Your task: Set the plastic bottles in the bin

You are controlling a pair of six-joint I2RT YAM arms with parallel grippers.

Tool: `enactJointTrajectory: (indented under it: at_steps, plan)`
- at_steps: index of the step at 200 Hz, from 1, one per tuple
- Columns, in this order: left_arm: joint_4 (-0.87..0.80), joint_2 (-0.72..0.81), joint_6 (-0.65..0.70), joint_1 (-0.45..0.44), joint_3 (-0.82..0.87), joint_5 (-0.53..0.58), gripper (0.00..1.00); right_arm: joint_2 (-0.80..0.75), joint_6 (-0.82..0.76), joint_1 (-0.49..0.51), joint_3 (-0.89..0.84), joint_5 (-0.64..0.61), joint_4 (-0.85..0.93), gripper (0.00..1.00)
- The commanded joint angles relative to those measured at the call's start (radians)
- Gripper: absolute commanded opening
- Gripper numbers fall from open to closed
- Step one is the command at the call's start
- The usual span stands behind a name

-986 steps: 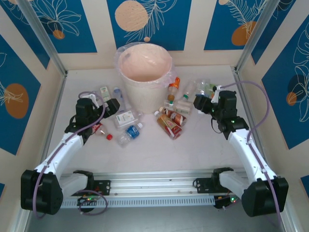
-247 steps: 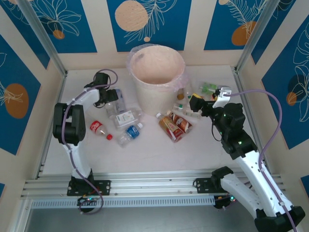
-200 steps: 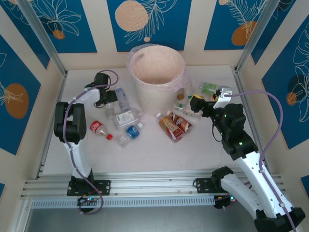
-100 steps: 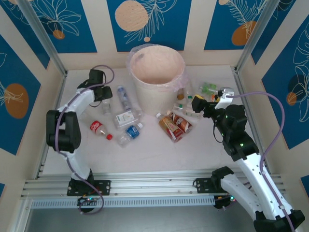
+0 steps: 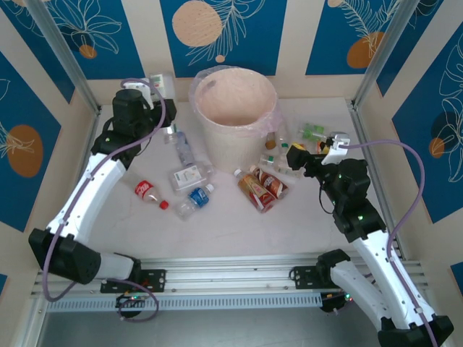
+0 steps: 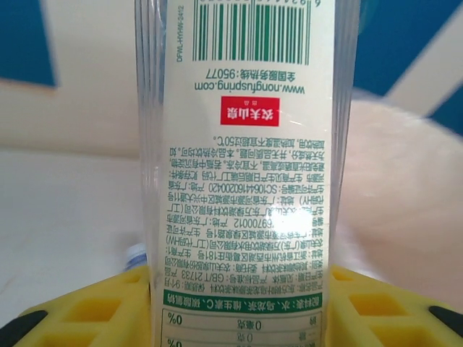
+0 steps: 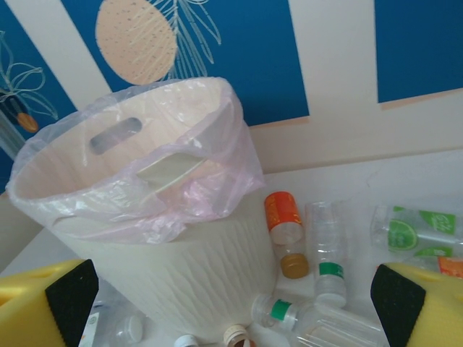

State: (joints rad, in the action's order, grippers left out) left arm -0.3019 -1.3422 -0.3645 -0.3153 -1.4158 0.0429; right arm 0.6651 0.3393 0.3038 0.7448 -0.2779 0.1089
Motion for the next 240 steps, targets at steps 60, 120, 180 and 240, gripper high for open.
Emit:
enactJointTrajectory:
  at_steps: [60,120,180,240]
  plan:
    - [0.264,-0.232,0.136,-0.242,-0.357,-0.276,0.00,-0.044,0.005,-0.009,-0.028,0.060,-0.062,0.99]
    - [0.314,-0.522,0.181,-0.301,-0.547,0.126,0.00,-0.092,-0.005,-0.009,-0.026,0.030,-0.007,0.99]
    - [0.365,-0.663,0.178,-0.313,-0.555,0.396,0.00,-0.100,-0.011,-0.015,-0.026,0.022,0.011,0.99]
    - [0.441,-0.768,0.180,-0.326,-0.546,0.612,0.42,-0.102,-0.013,-0.017,-0.018,0.025,0.044,0.99]
